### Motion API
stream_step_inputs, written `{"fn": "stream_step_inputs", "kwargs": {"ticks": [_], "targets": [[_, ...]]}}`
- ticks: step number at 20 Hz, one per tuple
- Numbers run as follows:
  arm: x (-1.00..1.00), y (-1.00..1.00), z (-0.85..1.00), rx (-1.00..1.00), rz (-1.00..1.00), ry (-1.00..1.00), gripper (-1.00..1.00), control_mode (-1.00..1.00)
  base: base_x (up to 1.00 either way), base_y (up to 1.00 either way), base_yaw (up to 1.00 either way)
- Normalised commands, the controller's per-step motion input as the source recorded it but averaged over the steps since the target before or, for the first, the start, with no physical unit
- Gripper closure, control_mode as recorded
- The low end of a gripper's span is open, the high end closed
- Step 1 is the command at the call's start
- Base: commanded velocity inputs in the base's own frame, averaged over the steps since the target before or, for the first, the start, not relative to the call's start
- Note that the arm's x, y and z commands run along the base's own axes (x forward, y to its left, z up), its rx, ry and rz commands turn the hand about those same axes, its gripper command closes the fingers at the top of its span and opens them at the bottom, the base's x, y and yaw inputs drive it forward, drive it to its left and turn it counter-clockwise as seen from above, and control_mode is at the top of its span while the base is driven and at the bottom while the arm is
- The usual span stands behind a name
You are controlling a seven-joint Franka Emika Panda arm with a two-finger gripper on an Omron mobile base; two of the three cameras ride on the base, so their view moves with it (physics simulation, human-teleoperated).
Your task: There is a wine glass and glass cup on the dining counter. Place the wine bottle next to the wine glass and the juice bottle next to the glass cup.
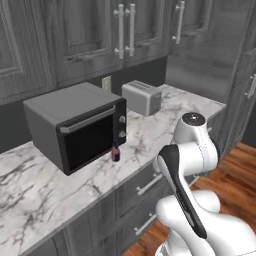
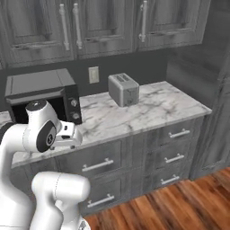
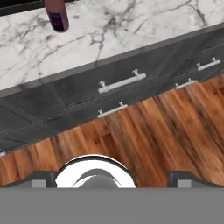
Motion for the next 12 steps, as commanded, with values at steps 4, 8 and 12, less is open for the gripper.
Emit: {"fn": "stream_step_inputs", "kwargs": {"ticks": [4,8,12], "targets": [[0.00,0.00,0.00,0.00,0.00,0.00,-1.00,1.00,0.48,-0.13,0.11],[0.00,0.00,0.00,0.00,0.00,0.00,-1.00,1.00,0.42,-0.04,0.32],[0.00,0.00,0.00,0.00,0.00,0.00,-1.00,1.00,0.30,-0.08,0.40]]}}
